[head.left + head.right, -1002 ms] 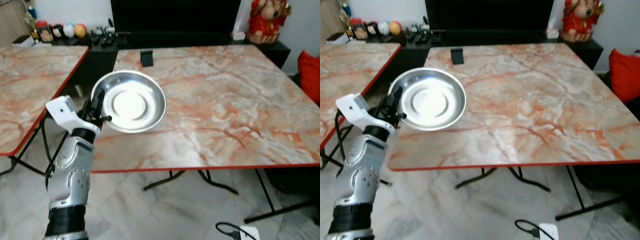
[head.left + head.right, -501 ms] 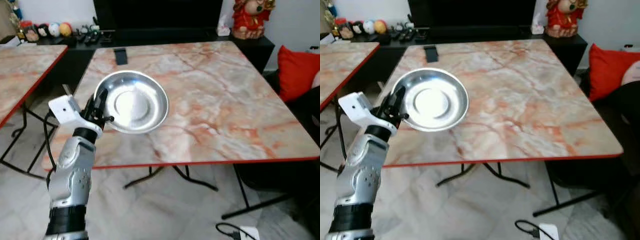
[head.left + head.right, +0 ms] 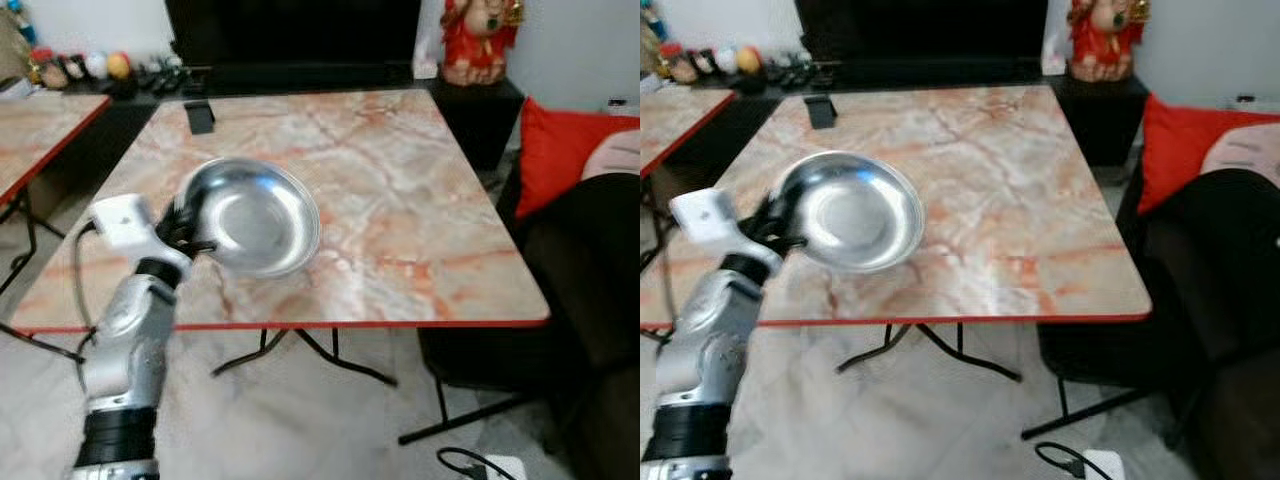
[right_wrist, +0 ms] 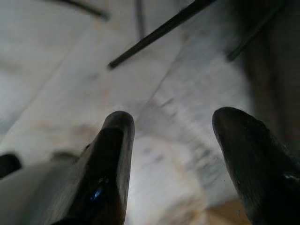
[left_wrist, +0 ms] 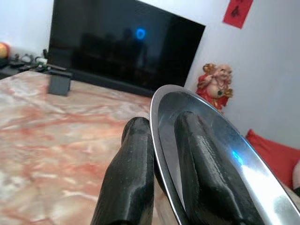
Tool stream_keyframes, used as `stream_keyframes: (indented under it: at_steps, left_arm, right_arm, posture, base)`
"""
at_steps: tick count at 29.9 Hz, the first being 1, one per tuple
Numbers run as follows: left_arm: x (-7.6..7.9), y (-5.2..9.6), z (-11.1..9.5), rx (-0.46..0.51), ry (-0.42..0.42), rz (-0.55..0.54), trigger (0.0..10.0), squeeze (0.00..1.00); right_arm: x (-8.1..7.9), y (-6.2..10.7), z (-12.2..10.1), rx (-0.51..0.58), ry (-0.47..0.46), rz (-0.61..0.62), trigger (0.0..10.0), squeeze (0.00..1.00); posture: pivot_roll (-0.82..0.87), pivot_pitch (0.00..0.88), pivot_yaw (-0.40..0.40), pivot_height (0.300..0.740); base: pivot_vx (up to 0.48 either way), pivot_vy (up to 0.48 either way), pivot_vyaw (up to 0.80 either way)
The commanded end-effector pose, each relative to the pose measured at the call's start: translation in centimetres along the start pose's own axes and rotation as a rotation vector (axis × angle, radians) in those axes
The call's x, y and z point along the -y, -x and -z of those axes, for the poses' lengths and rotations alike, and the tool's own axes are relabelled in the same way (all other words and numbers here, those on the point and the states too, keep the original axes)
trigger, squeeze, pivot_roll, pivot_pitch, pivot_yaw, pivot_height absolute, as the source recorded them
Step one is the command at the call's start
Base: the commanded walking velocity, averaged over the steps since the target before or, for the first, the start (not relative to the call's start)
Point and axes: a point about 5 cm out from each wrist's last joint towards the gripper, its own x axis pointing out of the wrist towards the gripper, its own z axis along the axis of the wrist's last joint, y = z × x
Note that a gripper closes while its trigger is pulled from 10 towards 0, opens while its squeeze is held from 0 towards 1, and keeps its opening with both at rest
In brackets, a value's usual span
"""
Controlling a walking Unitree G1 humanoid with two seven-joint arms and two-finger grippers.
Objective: Setting the table
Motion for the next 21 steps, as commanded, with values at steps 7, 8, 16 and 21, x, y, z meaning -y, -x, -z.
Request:
stream_keyframes:
  at_steps: [7, 8, 16, 21]
  left_arm:
    - [-2.2, 0.6, 1.2, -0.113, -0.032, -0.036, 10.0, 0.0]
    - [-2.7, 0.5, 1.1, -0.115, -0.017, -0.049, 10.0, 0.0]
    - [-4.8, 0.1, 0.1, -0.092, 0.006, -0.103, 10.0, 0.0]
    - [-4.3, 0.6, 0.3, -0.075, 0.011, -0.09, 10.0, 0.0]
  right_arm:
    - [-0.8, 0.0, 0.2, -0.006, -0.018, -0.014, 10.0, 0.0]
    - [-0.8, 0.0, 0.1, -0.006, -0.017, -0.015, 10.0, 0.0]
    - [-0.9, 0.0, 0.1, -0.001, -0.039, -0.01, 10.0, 0.0]
    - [-0.9, 0.0, 0.1, 0.002, -0.041, -0.01, 10.0, 0.0]
  posture:
    - [-0.05, 0.0, 0.013, 0.74]
    - [-0.05, 0.0, 0.014, 0.74]
    - [-0.06, 0.0, 0.026, 0.74]
    - [-0.06, 0.0, 0.023, 0.74]
  base:
    - [0.0, 0.0, 0.0]
    - [0.0, 0.0, 0.0]
    - [0.0, 0.0, 0.0]
    - [0.0, 0.0, 0.0]
